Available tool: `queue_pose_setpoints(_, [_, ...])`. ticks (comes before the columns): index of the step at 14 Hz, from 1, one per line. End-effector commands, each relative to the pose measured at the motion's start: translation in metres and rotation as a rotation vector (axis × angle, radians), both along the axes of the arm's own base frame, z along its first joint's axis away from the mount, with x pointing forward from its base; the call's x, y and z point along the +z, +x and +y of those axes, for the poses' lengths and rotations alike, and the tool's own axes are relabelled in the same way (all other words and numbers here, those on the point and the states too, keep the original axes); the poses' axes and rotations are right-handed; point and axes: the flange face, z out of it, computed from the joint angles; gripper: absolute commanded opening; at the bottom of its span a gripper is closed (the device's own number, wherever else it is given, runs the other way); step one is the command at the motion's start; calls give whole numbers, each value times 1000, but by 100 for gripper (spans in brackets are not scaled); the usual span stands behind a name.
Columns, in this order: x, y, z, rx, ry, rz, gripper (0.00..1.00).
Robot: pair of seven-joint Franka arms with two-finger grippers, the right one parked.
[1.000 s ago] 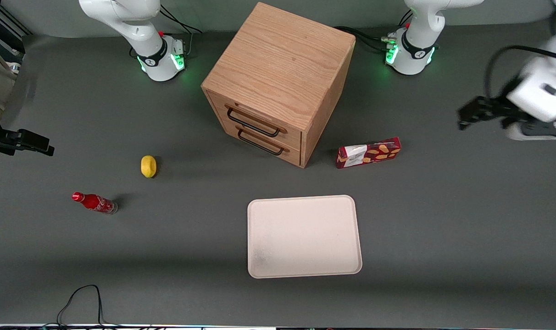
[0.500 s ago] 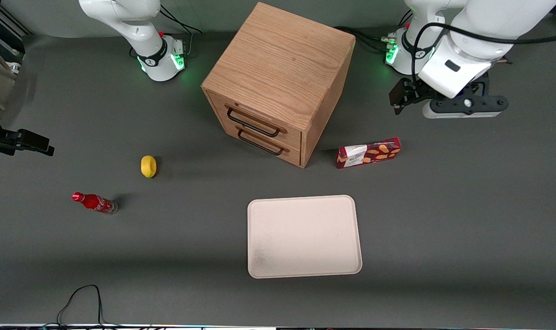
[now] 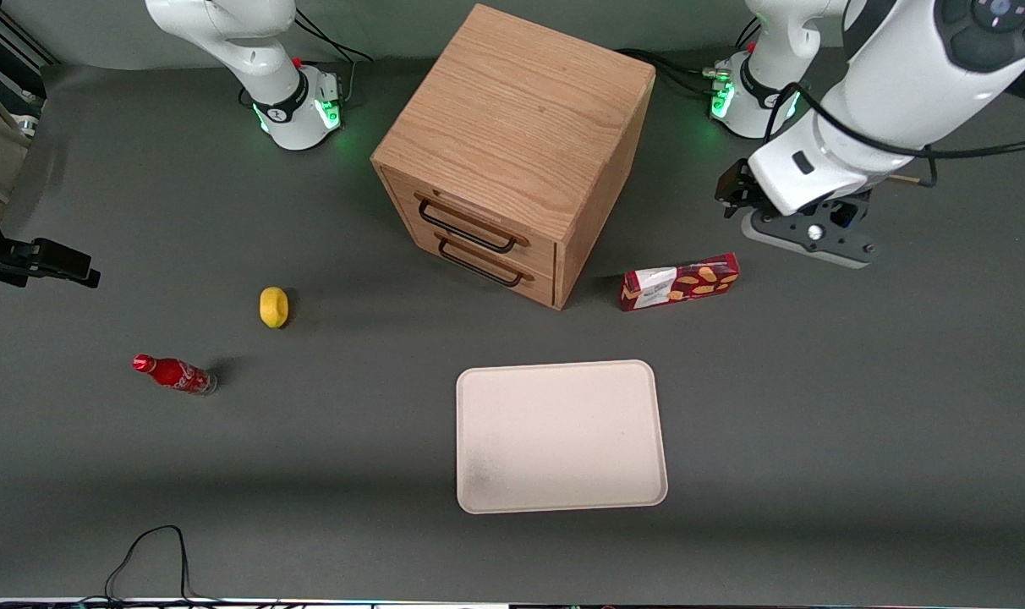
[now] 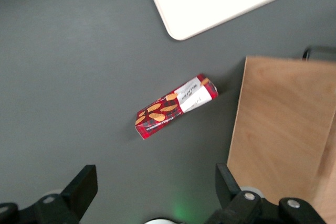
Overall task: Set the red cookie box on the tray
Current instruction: 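Move the open left gripper over the red cookie box, then lower the left gripper and close it on the cookie box's end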
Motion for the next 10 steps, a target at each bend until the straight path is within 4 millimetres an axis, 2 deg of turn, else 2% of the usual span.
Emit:
queue_pose_setpoints(1, [-28, -5, -5, -212, -2, 29, 100])
queue_pose_setpoints(3, [-46, -15, -13, -390, -2, 17, 100])
queue_pose_setpoints(5, [-68, -38, -20, -495, 10, 1, 100])
queue_pose_setpoints(8, [-110, -63, -11, -700, 9, -50, 100])
queue_pose_setpoints(10, [-135, -75, 2, -757, -1, -63, 100])
